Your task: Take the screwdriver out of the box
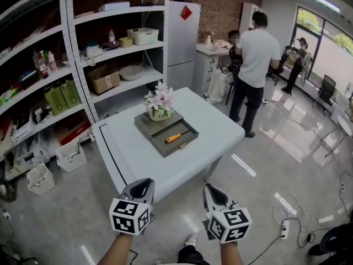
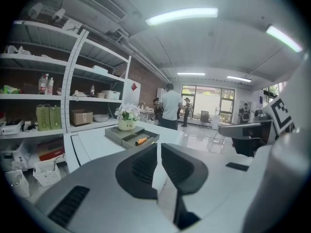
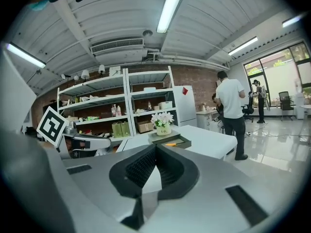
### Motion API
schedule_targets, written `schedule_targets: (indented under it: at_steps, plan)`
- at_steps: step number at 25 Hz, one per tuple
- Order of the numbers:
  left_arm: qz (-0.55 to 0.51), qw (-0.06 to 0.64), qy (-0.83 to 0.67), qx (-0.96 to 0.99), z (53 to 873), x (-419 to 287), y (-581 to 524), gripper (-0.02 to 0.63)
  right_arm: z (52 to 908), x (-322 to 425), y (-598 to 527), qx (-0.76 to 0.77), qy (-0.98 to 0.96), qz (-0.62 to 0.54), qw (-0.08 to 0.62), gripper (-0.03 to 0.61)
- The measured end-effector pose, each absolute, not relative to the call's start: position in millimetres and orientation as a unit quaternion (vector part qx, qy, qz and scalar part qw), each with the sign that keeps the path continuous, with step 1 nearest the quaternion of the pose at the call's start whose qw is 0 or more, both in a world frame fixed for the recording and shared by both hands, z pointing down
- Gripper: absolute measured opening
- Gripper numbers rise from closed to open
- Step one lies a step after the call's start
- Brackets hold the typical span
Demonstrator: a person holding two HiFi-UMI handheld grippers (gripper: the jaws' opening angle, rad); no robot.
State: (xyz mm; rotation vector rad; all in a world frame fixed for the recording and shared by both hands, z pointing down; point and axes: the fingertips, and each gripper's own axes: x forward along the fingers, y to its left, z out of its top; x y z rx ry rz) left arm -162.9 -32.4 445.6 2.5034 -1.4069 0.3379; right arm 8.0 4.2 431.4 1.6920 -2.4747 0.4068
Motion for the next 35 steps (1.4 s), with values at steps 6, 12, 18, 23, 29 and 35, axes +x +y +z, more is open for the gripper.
schedule_targets:
  at_steps: [6, 12, 18, 23, 29, 35]
  plan:
    - [0.117, 0.129, -0.498, 0.85, 447.3, -130.9, -80.2, 0.058, 434.1, 37.2, -46.1, 0.538, -0.829, 0.142, 0.062, 0.006]
    - [0.124, 0.135, -0.511, 0.84, 452.1, -101.5, -119.6, 0.092, 432.3, 67.2, -89.2, 0.52, -0.841, 0.142, 0.06, 0.006]
    - [0.142, 0.136, -0.519, 0.832, 459.3, -80.0, -147.4, 0.115, 431.0, 92.4, -119.1, 0.503, -0.851, 0.142, 0.054, 0.006]
    - [0.164, 0.13, -0.523, 0.826, 464.9, -78.0, -162.7, 0.13, 435.6, 96.1, -135.7, 0.488, -0.859, 0.148, 0.05, 0.006]
    - [0.197, 0.123, -0.519, 0.823, 472.2, -80.6, -184.8, 0.149, 439.7, 90.5, -156.0, 0.472, -0.867, 0.152, 0.049, 0.006]
    - [0.223, 0.123, -0.504, 0.825, 486.9, -80.1, -217.8, 0.155, 449.5, 86.0, -187.4, 0.466, -0.869, 0.156, 0.055, 0.006]
